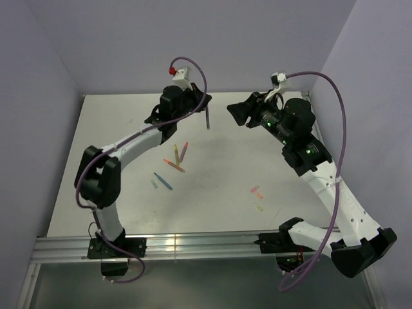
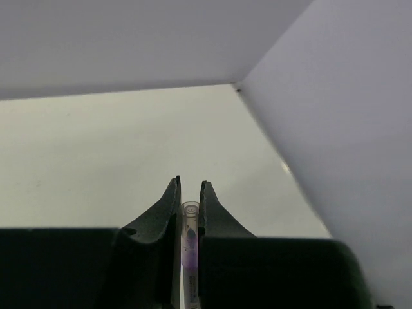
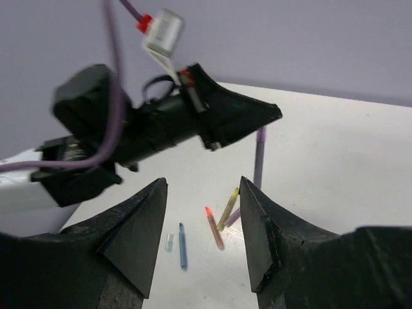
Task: Insert the pens into the pen caps
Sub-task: Place the pen at the center of the board.
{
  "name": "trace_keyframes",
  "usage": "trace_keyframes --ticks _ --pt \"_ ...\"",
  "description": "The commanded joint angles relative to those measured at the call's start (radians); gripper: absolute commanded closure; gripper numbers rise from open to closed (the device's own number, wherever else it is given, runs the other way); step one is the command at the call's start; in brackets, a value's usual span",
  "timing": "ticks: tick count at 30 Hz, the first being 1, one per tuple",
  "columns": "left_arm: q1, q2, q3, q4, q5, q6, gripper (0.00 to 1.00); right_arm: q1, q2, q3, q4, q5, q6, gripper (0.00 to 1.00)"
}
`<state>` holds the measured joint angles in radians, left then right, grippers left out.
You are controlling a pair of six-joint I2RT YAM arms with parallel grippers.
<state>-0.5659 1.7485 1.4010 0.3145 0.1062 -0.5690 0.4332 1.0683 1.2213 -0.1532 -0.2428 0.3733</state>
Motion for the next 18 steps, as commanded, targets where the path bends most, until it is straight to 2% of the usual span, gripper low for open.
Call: trace_keyframes --ticks 1,8,13,16,18 --pt "-0.005 0.115 0.097 0.018 -0.143 0.072 1.0 -0.004 -0.033 -0.026 -0.017 0.105 0.018 0.43" --pt "-0.005 0.423 0.369 -0.126 -0.206 0.072 1.0 -0.004 -0.03 -0.043 -0.051 0.114 0.015 0.43" --pt "-0.006 0.575 0.593 -0.314 -0.244 0.055 1.0 -0.004 -0.027 -0.042 -0.066 0.142 -0.005 0.41" --pt "-0.005 0.628 0.682 -0.432 -0.247 0.052 0.98 -0.004 -0.019 -0.045 -0.059 0.128 -0.002 0.41" --pt "-0.005 0.654 0.691 -0.454 -0.26 0.046 0.97 -0.004 -0.015 -0.046 -0.054 0.125 -0.002 0.41"
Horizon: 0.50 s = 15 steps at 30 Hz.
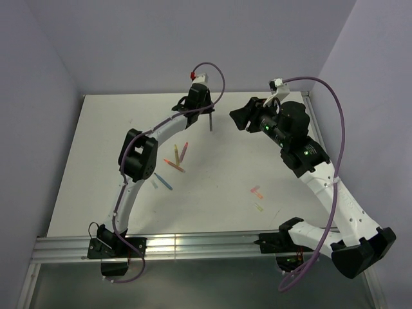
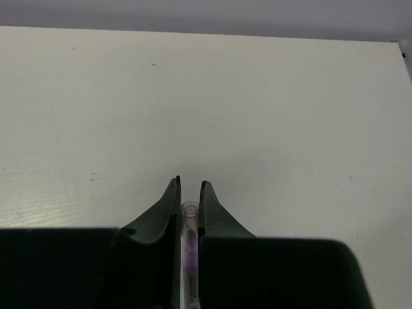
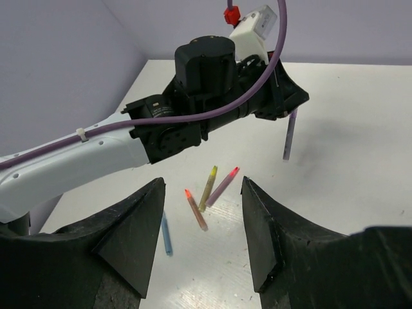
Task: Insert the pens into the pen caps
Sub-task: Place the pen at the center of the board.
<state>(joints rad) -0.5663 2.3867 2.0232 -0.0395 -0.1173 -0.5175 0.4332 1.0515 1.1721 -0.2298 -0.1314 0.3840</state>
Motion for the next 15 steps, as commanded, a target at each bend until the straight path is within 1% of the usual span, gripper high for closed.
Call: trace_keyframes --ticks 1,3,5,8,11,13,15 --pt "-0.004 0.019 0.065 -0.106 -0.039 -0.01 0.96 -0.004 0.002 0.001 0.023 0.015 -0.013 0.41" --pt "-0.004 0.032 0.068 -0.131 -0.047 -0.012 0.92 -0.004 0.007 0.001 0.024 0.016 -0.014 0.41" --pt "-0.004 0.043 0.068 -0.151 -0.045 -0.013 0.92 -0.004 0.008 0.003 0.023 0.013 -0.016 0.41" --pt "-0.006 0.052 0.066 -0.16 -0.042 -0.016 0.89 -0.004 0.011 0.004 0.023 0.009 -0.013 0.41" --pt "-0.004 0.055 0.068 -0.165 -0.038 -0.013 0.84 -0.005 0.015 0.006 0.023 0.009 -0.014 0.41" --pt "-0.006 0.057 0.066 -0.166 -0.035 -0.015 0.77 -0.004 0.015 0.006 0.02 0.009 -0.016 0.41" --pt "-0.004 0.055 0.065 -0.168 -0.036 -0.015 0.73 -0.005 0.015 0.003 0.02 0.01 -0.014 0.41"
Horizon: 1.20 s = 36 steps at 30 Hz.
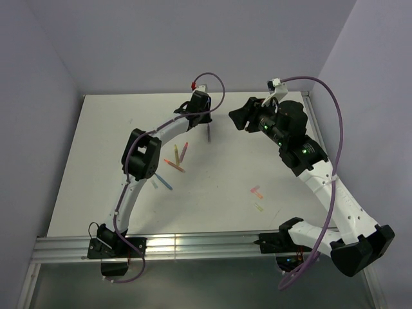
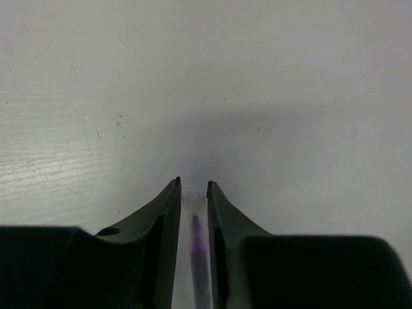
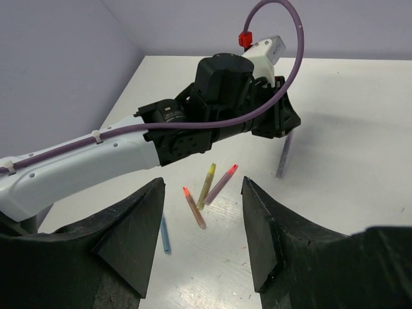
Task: Insert the pens into the pen caps
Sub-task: Place the pen at the center of the board.
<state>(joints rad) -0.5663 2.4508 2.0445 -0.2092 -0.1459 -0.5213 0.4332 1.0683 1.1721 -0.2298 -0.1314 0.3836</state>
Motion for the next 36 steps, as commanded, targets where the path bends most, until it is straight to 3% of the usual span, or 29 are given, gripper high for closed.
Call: trace_keyframes --ticks 1,6,17,30,36 --pt "-0.006 -0.013 0.037 0.007 -0.004 -0.013 0.7 -0.004 -0.002 0.003 0.02 0.01 -0.014 0.41" --pt "-0.004 -0.022 0.028 0.01 -0.004 -0.013 0.59 -0.004 0.001 0.004 0.015 0.015 -0.017 0.41" --pt "0.005 -0.223 -0.104 0.05 -0.04 -0.006 0.57 -0.002 0.022 0.018 0.0 0.045 -0.015 0.4" --pt "0.032 -0.746 -0.815 0.237 -0.121 -0.235 0.61 -0.004 0.189 0.06 -0.043 0.012 0.024 0.43" --pt "0.04 -0.923 -1.021 0.286 -0.126 -0.281 0.62 -0.001 0.278 0.087 -0.098 0.12 0.046 0.44"
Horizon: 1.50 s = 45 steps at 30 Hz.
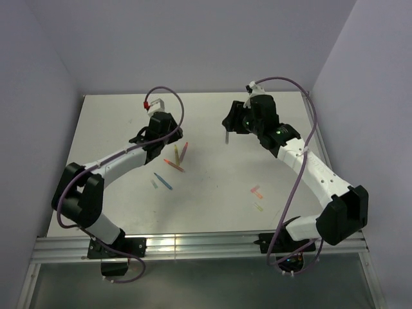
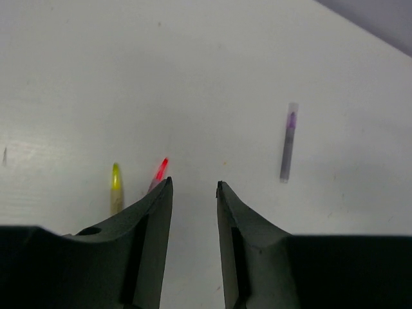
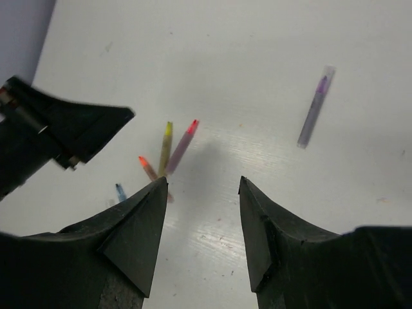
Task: Insert the pens into the pen caps
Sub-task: Place the pen at the center of the board, then pick up the pen cap from the center of the board.
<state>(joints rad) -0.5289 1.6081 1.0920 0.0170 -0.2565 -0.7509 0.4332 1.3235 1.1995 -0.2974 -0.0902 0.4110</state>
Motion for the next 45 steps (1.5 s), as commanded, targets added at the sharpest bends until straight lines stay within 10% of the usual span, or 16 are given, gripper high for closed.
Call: trace_keyframes --ticks 1,19,45 --pt "0.003 -0.121 -0.092 0.067 -0.01 -0.057 0.62 -0.002 0.031 0.052 -0.032 0.111 0.026 0.44" --pt "-0.005 -0.373 -0.354 0.198 0.129 -0.108 0.63 -0.18 -0.127 -0.437 -0.147 0.221 0.396 0.56" --pt "-0.005 -0.407 -0.389 0.221 0.14 -0.117 0.61 -0.183 -0.115 -0.549 -0.318 0.251 0.637 0.59"
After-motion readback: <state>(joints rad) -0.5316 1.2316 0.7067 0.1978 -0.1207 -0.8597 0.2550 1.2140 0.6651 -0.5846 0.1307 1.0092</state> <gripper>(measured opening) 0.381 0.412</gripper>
